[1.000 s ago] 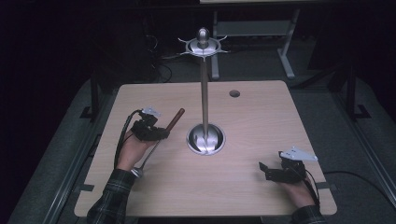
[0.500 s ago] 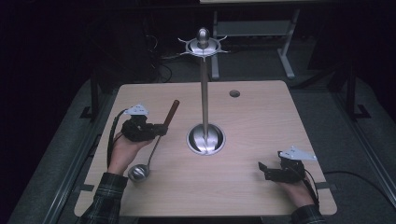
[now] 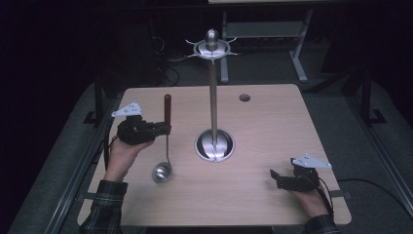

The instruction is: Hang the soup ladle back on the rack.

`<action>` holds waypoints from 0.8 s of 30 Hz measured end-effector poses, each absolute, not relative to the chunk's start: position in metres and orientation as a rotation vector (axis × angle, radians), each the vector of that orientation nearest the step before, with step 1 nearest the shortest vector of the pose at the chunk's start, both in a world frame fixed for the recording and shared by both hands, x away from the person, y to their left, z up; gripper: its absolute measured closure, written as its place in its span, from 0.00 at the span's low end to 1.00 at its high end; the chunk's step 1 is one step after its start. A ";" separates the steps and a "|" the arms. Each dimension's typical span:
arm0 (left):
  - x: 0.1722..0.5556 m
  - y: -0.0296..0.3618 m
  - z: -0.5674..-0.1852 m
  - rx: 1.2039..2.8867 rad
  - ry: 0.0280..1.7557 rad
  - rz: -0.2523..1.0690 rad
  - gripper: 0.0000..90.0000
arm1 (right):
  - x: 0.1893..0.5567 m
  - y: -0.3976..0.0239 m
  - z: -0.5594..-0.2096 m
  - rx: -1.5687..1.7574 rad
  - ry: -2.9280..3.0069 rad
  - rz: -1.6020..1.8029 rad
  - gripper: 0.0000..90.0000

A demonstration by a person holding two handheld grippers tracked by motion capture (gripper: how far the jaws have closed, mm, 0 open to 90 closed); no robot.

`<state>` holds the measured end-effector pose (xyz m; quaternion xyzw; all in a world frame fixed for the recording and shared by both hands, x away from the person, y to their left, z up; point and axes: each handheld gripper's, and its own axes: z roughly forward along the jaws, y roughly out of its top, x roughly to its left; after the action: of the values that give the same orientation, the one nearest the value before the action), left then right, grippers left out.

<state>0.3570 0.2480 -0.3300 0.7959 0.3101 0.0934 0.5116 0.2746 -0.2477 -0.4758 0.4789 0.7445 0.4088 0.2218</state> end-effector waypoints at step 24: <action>0.360 0.234 -0.283 1.843 0.610 0.266 0.82 | 0.274 -0.250 -0.476 1.334 2.049 1.132 0.10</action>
<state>0.3603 0.2336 -0.2829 0.7811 0.2584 0.1128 0.5571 0.2742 -0.2502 -0.4761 0.4829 0.7415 0.4096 0.2218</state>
